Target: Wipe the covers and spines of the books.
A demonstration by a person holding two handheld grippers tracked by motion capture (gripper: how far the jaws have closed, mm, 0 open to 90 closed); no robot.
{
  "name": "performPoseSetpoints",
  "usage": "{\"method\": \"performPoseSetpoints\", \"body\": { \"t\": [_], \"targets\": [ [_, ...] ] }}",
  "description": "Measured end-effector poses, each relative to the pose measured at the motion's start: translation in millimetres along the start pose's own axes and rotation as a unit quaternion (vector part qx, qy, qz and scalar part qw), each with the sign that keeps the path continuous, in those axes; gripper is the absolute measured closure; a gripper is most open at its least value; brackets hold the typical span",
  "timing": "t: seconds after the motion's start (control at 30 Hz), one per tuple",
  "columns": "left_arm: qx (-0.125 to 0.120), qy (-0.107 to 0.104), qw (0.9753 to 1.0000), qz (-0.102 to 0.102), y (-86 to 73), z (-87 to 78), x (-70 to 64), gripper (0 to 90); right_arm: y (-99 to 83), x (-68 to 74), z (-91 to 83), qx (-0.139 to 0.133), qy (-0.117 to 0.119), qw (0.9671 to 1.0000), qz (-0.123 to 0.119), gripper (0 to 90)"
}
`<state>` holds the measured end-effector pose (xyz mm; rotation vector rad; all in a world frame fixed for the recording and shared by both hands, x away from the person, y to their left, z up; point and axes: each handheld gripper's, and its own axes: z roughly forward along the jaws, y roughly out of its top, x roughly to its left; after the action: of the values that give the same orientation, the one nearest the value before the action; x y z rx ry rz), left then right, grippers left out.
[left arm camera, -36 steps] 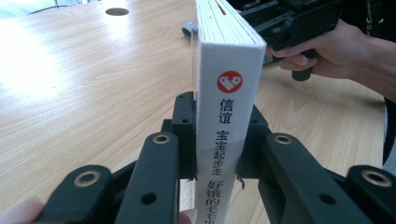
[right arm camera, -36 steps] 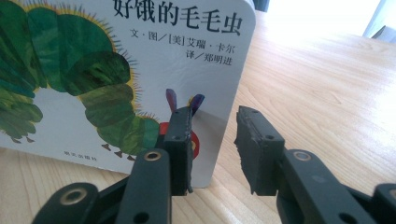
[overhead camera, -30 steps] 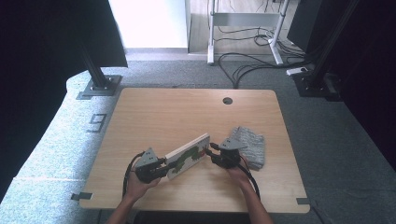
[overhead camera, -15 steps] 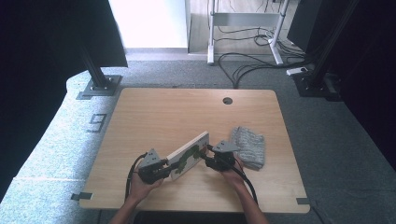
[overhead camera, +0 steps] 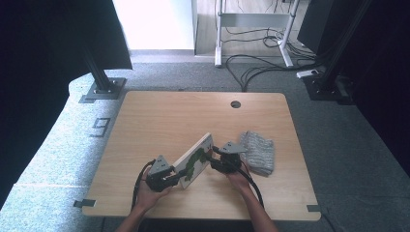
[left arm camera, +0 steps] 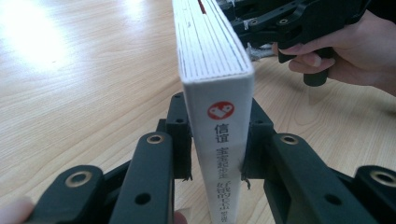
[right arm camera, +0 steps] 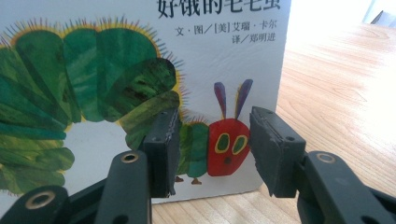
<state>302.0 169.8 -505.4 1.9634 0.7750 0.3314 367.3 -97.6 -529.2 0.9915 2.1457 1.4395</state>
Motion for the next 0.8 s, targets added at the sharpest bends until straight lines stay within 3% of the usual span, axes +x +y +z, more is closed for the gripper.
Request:
{"method": "performPoseSetpoints", "body": {
  "t": [0.27,0.5,0.8],
  "targets": [
    [-0.001,0.024,0.9995,0.02,2.3,0.6,-10.2,70.5,0.1,-1.6,0.2,0.0,0.001,0.9999,0.013,50.7],
    [-0.002,0.029,0.9994,0.017,2.5,-0.1,-9.3,69.0,3.6,-0.9,5.9,0.002,0.002,0.9999,0.013,51.1],
    [0.003,0.01,0.9998,0.017,1.3,3.7,-10.9,64.6,3.9,-1.4,7.4,0.006,0.003,0.9997,0.024,49.9]
  ]
}}
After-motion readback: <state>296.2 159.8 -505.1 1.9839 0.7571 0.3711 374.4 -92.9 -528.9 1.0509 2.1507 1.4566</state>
